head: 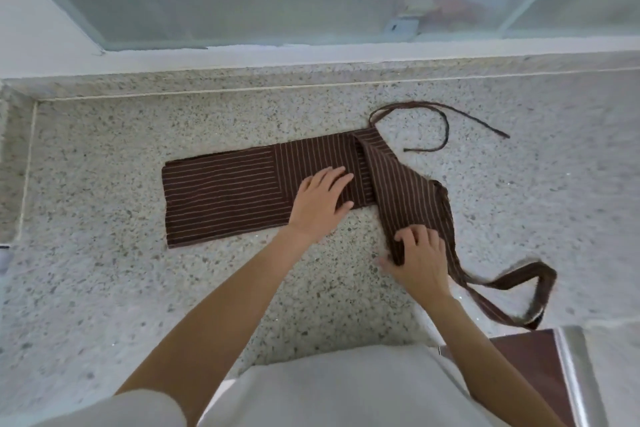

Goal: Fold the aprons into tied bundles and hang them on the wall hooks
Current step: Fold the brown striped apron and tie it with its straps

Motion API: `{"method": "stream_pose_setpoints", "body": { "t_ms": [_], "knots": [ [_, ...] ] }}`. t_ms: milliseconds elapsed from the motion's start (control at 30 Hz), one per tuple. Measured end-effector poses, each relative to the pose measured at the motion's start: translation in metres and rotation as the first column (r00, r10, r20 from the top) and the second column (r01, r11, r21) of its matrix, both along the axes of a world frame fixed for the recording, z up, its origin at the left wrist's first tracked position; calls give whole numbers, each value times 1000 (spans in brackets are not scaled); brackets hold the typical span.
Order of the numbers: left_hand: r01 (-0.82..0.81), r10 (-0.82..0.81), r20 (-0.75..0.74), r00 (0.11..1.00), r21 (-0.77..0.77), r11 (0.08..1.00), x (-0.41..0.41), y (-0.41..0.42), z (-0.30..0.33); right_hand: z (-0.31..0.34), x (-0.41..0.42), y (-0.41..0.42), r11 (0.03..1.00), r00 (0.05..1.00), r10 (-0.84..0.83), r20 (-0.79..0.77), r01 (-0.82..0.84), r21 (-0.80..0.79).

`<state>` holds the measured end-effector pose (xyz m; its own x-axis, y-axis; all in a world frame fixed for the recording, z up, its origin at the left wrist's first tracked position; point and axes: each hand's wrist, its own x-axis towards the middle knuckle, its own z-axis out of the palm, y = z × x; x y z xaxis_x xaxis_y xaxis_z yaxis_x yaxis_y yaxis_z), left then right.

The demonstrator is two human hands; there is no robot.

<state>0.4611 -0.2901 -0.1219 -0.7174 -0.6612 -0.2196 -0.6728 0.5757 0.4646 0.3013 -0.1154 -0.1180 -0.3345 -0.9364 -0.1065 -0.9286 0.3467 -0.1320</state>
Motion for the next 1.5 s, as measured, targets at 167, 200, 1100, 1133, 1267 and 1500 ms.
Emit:
{"method": "stream_pose_setpoints", "body": {
  "t_ms": [167, 200, 1100, 1133, 1267, 1500],
  "knots": [
    [60, -59, 102, 993, -9, 998, -6, 14, -21, -5, 5, 35, 982, 991, -124, -42, 129, 141],
    [63, -59, 103, 993, -37, 997, -2, 14, -23, -4, 4, 36, 986, 993, -110, -46, 115, 124],
    [-144, 140, 284, 949, -5, 990, -67, 50, -11, 20, -196, 8, 850, 622, -505, 599, 481, 217],
    [-142, 140, 305, 942, -15, 990, -68, 50, -12, 21, -193, 8, 880, 679, -441, 587, 455, 135],
    [-119, 130, 358, 925, -51, 992, -69, 53, -19, 15, -197, 0, 948, 876, -248, 415, 308, -83],
    [-102, 131, 317, 939, -106, 989, -68, 56, -19, -1, -211, -4, 896, 886, -425, 186, 440, -49]
  ]
}}
